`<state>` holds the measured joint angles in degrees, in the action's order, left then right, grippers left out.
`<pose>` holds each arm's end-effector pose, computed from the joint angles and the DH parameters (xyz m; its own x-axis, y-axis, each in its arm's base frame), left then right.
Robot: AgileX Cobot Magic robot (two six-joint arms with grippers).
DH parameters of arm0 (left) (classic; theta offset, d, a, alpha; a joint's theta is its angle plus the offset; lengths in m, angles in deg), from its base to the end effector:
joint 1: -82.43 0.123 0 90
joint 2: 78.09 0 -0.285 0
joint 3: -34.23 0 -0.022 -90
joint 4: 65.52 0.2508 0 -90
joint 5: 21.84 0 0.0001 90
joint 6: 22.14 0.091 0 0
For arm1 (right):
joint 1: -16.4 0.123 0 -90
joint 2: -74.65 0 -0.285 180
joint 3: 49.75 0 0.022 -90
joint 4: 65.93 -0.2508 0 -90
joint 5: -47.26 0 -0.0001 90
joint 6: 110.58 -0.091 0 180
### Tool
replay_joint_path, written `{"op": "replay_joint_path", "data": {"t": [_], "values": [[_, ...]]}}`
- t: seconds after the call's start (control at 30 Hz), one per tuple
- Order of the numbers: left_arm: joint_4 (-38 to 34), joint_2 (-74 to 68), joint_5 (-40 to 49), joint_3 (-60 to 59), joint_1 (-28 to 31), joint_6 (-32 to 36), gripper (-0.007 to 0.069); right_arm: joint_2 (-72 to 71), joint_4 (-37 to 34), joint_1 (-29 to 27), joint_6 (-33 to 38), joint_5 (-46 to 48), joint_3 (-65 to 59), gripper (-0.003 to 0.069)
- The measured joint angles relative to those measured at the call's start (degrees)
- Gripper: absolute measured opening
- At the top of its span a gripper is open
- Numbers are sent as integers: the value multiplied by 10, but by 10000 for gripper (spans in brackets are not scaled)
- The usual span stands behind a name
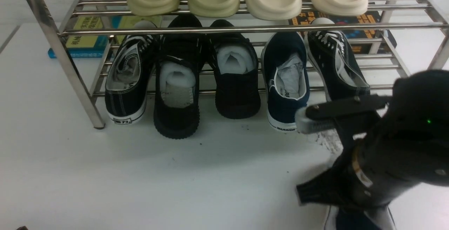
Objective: Take the shoes off the shelf with your hand on the white table.
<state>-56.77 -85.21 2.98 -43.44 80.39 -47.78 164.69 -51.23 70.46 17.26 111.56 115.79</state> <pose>0.0508 0.0040 0.1728 -0.3081 -0.2924 -0.9053 -0.1241 0.9558 -0.2665 0.1734 0.2038 0.2798 -0.9452 -0.1173 -0.3047 -0.1206 0.9927 -0.0082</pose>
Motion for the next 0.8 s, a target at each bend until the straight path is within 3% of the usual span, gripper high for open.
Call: {"op": "replay_joint_path", "data": {"t": [0.8], "values": [[0,0,0,0,0,0,239,87,-16,10,21,-20,26,37]]}}
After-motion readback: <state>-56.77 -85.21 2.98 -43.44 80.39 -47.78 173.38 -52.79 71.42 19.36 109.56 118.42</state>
